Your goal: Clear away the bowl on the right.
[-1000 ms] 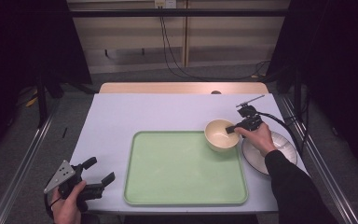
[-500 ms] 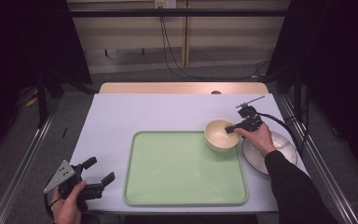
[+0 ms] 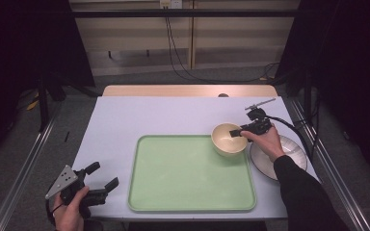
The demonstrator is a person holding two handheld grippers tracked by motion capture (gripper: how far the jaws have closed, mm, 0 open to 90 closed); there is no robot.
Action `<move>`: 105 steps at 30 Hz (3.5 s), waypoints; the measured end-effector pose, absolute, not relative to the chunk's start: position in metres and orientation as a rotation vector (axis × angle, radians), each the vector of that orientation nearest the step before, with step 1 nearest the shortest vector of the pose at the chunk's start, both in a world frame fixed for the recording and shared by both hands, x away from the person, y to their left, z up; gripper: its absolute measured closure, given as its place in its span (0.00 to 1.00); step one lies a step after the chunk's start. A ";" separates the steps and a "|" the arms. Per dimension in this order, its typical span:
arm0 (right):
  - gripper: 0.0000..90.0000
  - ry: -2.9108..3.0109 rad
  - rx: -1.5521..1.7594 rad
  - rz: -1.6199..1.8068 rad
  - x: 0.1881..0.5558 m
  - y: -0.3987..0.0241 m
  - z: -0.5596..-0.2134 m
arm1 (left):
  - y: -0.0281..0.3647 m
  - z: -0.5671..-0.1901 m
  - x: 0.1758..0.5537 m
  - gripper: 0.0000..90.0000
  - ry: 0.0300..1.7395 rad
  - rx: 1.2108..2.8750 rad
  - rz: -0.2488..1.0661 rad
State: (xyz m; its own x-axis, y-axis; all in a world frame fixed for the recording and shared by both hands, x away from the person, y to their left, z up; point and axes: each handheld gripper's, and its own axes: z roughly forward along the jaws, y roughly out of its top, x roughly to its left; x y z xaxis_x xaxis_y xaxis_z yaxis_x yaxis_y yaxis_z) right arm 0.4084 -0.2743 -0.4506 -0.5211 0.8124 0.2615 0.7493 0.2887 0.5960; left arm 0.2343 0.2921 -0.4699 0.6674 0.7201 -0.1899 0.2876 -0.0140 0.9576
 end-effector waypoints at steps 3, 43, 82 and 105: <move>0.37 2.435 1.484 1.066 0.409 -0.275 -0.450 | 0.292 -0.470 0.234 0.02 0.851 1.590 0.412; 0.04 2.141 1.442 1.178 0.365 -0.308 -0.425 | 0.292 -0.470 0.234 0.02 0.847 1.602 0.422; 0.04 2.035 1.331 1.322 0.275 -0.343 -0.422 | 0.291 -0.469 0.234 0.02 0.845 1.599 0.416; 0.04 1.946 1.318 1.324 0.228 -0.351 -0.433 | 0.292 -0.470 0.234 0.02 0.850 1.603 0.420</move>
